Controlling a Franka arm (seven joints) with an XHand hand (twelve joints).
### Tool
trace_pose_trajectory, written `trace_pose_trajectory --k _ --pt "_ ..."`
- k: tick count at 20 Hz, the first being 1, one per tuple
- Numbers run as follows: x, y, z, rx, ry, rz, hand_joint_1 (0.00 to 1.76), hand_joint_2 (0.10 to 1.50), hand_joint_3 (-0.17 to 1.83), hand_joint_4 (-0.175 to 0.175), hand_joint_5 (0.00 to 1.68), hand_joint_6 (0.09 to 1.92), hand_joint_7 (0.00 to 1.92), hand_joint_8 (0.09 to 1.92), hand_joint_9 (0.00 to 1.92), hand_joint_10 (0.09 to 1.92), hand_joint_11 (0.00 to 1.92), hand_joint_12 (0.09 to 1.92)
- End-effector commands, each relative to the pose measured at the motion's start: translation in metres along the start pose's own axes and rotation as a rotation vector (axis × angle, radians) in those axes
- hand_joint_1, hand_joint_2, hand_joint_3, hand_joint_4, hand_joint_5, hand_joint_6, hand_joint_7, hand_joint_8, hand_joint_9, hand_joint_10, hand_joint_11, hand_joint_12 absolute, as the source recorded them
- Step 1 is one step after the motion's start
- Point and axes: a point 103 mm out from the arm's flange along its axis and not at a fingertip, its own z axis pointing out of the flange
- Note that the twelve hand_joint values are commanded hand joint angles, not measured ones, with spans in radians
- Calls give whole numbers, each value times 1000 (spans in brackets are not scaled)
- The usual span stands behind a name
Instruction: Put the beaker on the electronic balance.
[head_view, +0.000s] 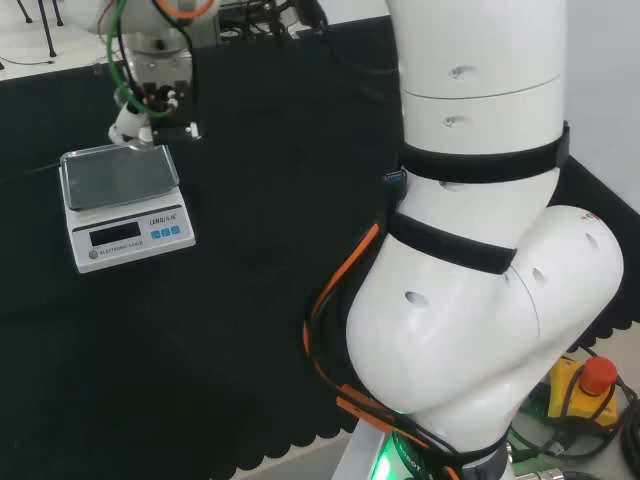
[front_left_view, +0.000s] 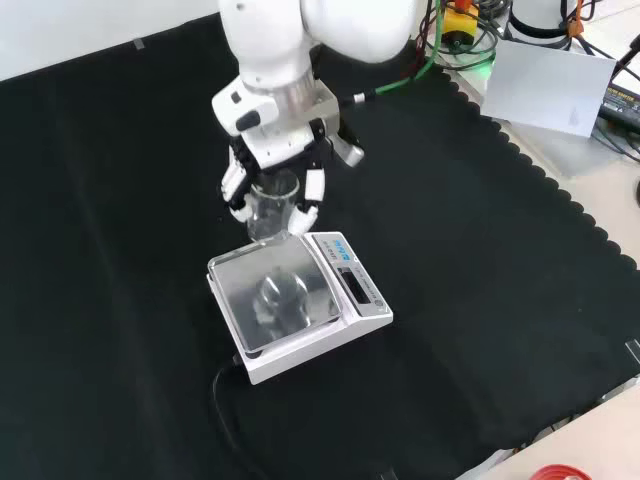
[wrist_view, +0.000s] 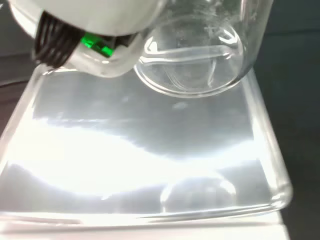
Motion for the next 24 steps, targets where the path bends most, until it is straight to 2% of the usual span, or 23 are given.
trace_pose_trajectory --k 1,7,12,14,15,16,17,18,20,21,24 --pt "45 1 22 57 -41 -82 1164 682 782 -142 1073 1065 903 1193 1241 694 1236 877" --pt "53 10 53 129 -40 -98 1164 678 785 -139 1078 1057 902 1192 1239 694 1223 878" --pt "44 16 66 149 -55 -85 1164 677 785 -137 1081 1054 902 1191 1238 694 1219 880" --pt "50 18 69 159 -62 -80 1163 679 780 -133 1081 1051 902 1188 1237 695 1211 888" --pt "49 19 68 178 -45 -85 1167 632 785 -88 957 1124 873 1171 1211 681 1157 919" --pt "44 18 66 187 -26 -95 1138 570 772 -39 751 1169 770 1123 1118 675 996 1012" --pt "39 17 61 174 -13 -103 1053 519 722 -8 456 980 571 1035 928 670 718 1149" --pt "35 16 57 161 -8 -107 971 495 659 14 245 703 390 952 734 690 459 1286" --pt "30 14 47 139 -4 -110 859 490 538 40 58 239 173 848 472 772 138 1465" --pt "26 11 40 137 -11 -117 822 499 478 47 27 121 123 821 418 804 70 1506" --pt "20 5 27 147 -39 -142 741 534 318 59 2 87 26 741 289 848 6 1512"
